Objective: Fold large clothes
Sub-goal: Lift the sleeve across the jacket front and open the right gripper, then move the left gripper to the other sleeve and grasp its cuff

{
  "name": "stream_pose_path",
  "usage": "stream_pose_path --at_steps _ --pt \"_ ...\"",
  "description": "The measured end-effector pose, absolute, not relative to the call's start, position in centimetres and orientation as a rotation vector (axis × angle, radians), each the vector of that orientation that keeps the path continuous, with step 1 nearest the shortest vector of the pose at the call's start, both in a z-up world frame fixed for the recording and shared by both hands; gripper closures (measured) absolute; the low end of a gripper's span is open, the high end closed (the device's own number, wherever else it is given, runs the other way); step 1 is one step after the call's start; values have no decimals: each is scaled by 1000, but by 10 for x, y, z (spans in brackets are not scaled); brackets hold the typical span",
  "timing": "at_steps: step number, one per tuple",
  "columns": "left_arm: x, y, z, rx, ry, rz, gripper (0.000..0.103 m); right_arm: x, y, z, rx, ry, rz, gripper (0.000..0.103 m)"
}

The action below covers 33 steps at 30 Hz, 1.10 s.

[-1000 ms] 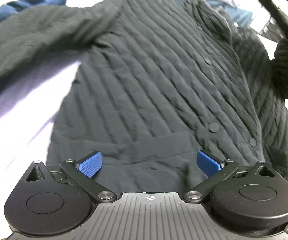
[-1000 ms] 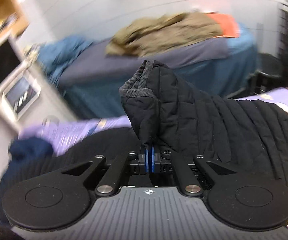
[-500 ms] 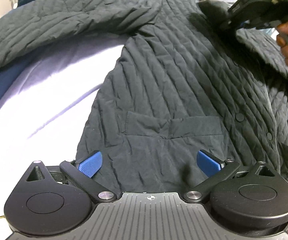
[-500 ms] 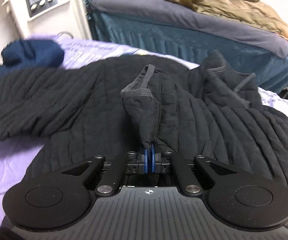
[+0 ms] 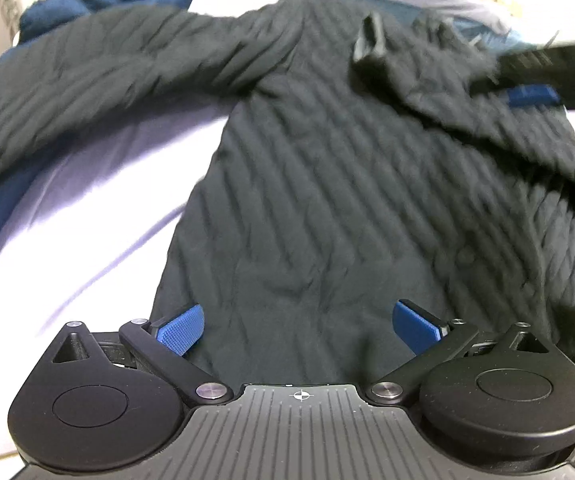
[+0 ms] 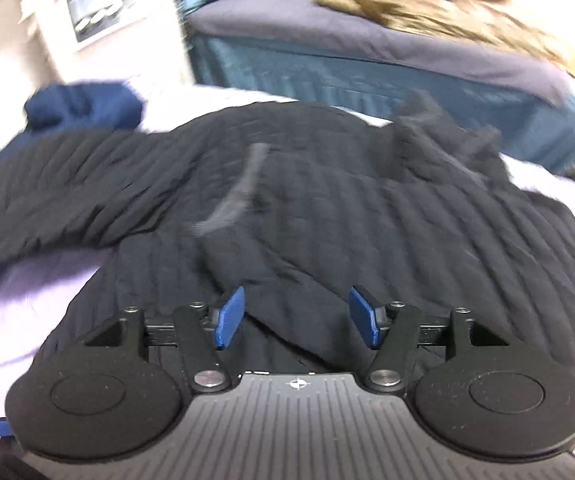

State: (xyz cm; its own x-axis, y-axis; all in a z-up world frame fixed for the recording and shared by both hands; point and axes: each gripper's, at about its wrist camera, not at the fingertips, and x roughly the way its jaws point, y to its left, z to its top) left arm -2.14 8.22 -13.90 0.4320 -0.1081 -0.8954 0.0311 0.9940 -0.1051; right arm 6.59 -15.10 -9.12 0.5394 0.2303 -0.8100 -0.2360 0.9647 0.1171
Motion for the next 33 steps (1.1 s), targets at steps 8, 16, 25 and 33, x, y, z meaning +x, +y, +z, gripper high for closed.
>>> stream_pose_path --at_steps 8,16,25,33 --pt "49 43 -114 17 1034 -205 0 39 -251 -78 139 911 48 44" --pt "135 -29 -116 132 1014 -299 0 48 -317 -97 193 940 -74 48" --pt "191 -72 -168 202 1165 -270 0 89 -313 -161 124 1128 -36 38" --pt "204 -70 -191 170 1219 -245 0 98 -312 -180 92 1147 -11 25"
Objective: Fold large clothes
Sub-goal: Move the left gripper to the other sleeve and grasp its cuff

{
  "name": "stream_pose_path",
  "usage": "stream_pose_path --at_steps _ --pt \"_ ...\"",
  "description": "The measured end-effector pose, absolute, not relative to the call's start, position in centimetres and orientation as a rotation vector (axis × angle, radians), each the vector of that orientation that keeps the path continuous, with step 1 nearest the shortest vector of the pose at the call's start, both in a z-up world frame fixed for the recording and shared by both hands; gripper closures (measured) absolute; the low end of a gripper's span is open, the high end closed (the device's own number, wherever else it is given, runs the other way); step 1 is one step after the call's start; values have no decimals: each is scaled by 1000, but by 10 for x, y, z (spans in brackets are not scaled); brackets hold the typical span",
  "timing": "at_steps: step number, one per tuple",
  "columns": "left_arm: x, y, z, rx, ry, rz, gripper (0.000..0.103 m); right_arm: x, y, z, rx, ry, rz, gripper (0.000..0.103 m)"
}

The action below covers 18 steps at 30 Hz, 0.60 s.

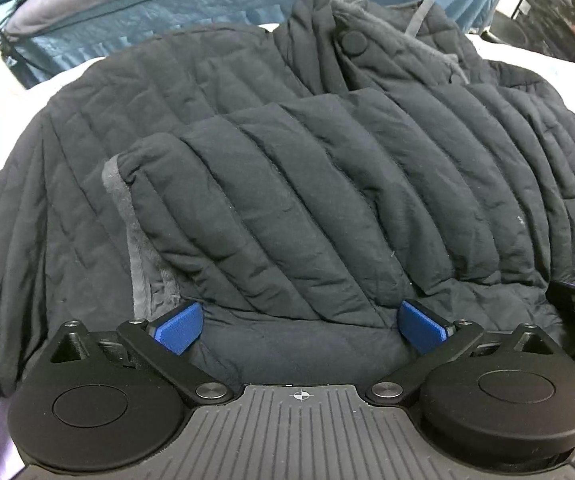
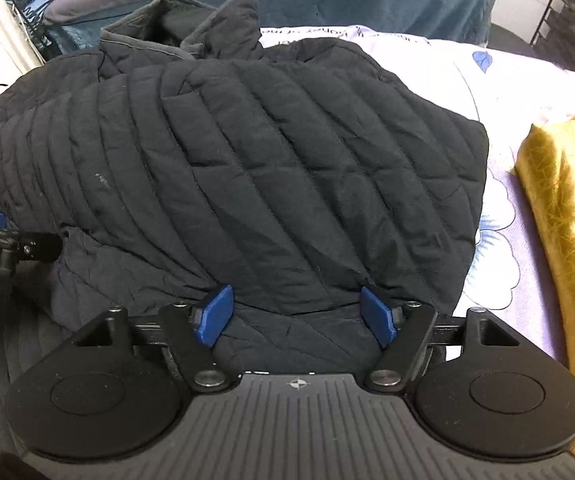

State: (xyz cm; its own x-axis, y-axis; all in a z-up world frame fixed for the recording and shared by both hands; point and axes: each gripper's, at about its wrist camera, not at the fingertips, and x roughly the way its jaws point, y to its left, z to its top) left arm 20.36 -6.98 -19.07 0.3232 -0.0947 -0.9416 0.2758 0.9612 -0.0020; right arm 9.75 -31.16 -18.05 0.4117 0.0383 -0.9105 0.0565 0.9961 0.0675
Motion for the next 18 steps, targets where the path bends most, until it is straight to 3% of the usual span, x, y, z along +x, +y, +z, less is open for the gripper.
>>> stream_pose_path --at_steps 4,6,18 --pt "209 -69 -195 160 1235 -248 0 101 -303 -186 63 1153 -32 14" --pt "210 -68 -196 161 1236 -248 0 106 -301 -189 71 1161 -61 0" --pt "197 -50 -184 135 1196 -298 0 95 -291 -184 73 1140 -138 0"
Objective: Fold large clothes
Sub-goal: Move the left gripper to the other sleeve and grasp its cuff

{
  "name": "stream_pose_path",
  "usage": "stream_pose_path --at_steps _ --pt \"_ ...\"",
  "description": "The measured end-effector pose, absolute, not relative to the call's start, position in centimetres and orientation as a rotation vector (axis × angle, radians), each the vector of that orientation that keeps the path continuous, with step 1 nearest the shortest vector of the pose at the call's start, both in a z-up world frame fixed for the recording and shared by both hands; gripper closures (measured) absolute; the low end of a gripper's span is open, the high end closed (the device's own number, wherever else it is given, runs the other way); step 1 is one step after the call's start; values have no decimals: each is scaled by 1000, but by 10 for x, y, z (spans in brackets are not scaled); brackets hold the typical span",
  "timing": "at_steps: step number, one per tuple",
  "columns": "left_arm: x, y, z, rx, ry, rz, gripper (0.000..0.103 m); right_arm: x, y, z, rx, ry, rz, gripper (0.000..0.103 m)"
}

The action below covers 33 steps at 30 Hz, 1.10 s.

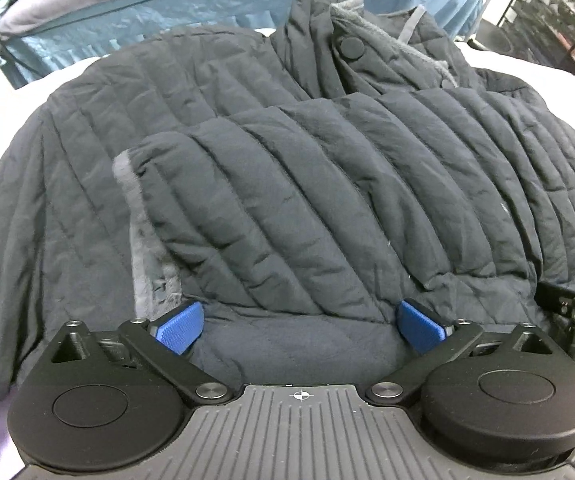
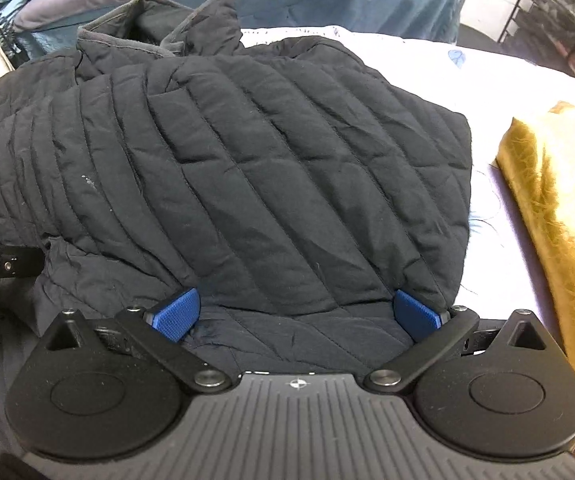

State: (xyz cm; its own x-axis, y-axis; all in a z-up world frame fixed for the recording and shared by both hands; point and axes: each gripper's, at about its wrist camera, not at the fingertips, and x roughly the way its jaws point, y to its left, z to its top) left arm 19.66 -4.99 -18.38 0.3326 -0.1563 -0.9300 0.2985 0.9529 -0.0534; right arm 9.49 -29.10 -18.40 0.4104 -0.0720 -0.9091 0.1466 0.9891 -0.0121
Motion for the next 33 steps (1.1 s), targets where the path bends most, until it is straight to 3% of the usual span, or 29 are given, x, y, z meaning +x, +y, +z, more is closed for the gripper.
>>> stream_pose_path --at_steps 5,20,33 --pt "162 -29 -157 129 1090 -288 0 82 -281 -158 61 1104 -174 0" --pt "49 105 -158 -140 1125 -97 0 -32 -260 -132 111 1121 -65 0" --pt "11 205 -137 -378 1002 166 0 -35 -220 -107 85 1082 41 1"
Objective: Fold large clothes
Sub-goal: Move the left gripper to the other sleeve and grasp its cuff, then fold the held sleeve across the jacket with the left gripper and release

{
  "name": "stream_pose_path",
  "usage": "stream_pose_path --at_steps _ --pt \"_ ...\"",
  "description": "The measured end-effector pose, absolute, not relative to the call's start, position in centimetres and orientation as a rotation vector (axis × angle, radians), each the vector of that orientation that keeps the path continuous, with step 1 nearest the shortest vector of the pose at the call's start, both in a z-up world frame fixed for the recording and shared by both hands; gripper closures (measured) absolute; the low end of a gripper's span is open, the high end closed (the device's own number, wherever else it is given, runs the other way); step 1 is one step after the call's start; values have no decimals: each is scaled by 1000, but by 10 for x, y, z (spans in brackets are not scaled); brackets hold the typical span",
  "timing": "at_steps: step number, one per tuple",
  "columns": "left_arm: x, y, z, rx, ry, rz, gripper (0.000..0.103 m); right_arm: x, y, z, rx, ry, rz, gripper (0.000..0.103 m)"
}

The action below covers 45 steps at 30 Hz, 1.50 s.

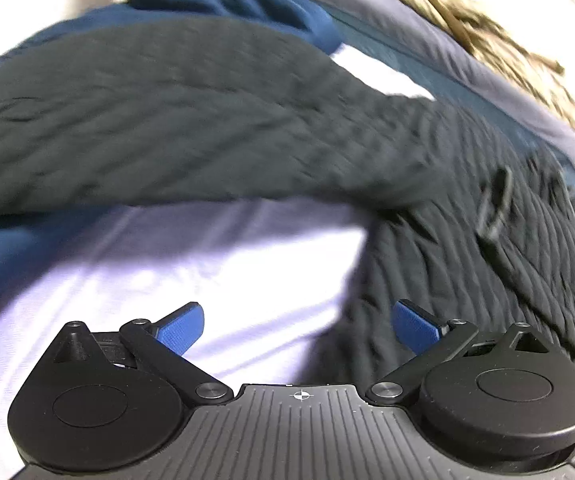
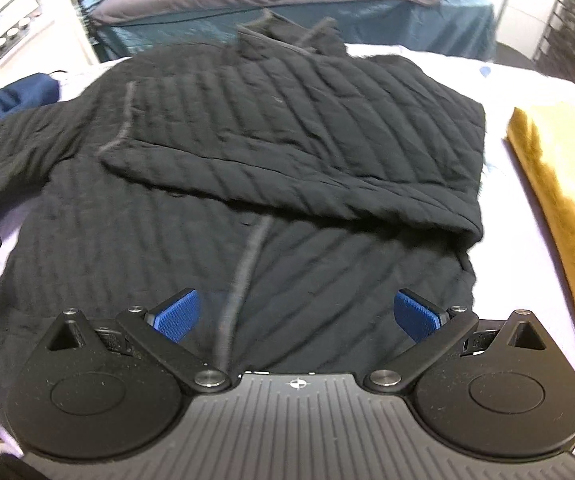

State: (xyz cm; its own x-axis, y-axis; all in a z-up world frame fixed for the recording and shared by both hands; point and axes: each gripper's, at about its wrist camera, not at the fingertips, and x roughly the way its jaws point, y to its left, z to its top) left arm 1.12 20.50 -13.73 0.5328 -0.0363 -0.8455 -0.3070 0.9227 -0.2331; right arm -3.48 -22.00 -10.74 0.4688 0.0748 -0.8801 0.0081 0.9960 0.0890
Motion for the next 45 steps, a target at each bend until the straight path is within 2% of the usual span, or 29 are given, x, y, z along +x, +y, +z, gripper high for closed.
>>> stream_pose_path --at_steps 13,17,23,29,31,34,40,45 --pt "-25 300 -114 -611 741 419 0 -28 -192 -111 33 1112 87 1" --pt "-24 332 -122 -746 710 520 0 -22 -190 -114 45 1124 80 1" --pt "-19 348 -125 -795 678 601 0 -22 -185 -117 29 1143 80 1" --pt "-18 339 -111 -692 690 584 20 -20 -190 -120 35 1148 55 1" --pt "-15 334 -105 -654 689 567 30 -21 -194 -121 58 1149 45 1" --pt "-13 325 -91 -621 677 538 38 -21 -199 -122 74 1151 36 1" --pt "11 287 -48 -539 603 410 47 -22 -207 -121 111 1140 26 1" --pt "54 226 -29 -470 602 197 49 -22 -217 -123 151 1137 9 1"
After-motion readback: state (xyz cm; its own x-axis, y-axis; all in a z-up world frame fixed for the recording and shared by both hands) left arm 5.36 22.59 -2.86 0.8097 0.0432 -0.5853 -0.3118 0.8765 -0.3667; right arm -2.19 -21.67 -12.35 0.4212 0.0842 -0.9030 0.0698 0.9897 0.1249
